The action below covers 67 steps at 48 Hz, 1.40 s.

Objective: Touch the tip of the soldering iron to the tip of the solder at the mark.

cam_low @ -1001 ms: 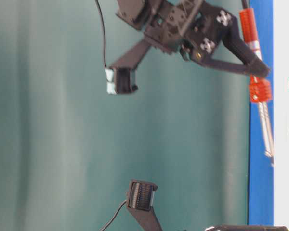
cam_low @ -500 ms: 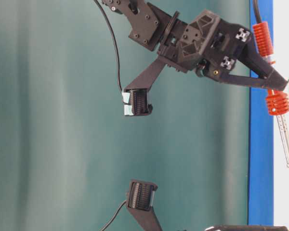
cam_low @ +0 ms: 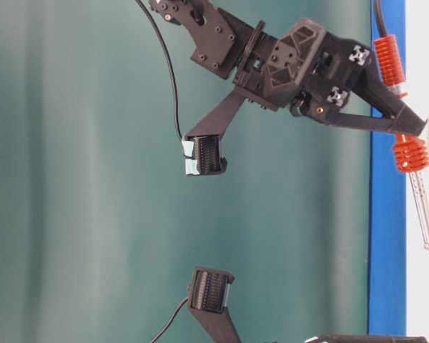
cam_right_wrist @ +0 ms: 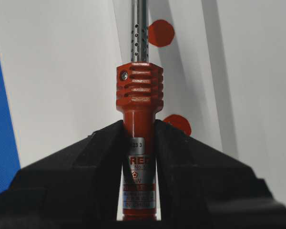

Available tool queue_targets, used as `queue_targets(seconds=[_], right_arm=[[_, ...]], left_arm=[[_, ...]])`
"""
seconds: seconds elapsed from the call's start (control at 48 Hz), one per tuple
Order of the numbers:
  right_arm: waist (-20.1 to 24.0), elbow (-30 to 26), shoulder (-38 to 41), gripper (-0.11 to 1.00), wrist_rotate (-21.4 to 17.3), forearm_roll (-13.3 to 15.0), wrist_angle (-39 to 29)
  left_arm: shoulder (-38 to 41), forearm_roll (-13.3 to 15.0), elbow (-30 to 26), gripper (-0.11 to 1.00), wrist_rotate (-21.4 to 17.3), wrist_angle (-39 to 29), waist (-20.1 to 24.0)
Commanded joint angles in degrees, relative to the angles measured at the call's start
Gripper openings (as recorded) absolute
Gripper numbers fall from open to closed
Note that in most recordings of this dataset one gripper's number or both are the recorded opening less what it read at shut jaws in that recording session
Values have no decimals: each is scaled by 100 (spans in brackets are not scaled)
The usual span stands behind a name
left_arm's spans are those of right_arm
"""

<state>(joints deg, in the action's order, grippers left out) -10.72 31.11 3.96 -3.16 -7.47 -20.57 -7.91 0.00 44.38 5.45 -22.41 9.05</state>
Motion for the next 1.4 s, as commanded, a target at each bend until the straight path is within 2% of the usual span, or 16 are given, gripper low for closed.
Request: queue_targets(seconds=[0.0, 0.417, 1.376], right_arm=[[-18, -158, -70, 6, -9, 18, -9], [-18, -149, -70, 6, -9, 26, 0], [-18, -158, -70, 6, 0, 26, -9]], left_arm=[[-44, -9, -70, 2, 9, 18, 9], [62, -9, -246, 2, -79, -79, 9], [62, -9, -246, 2, -26, -123, 9]])
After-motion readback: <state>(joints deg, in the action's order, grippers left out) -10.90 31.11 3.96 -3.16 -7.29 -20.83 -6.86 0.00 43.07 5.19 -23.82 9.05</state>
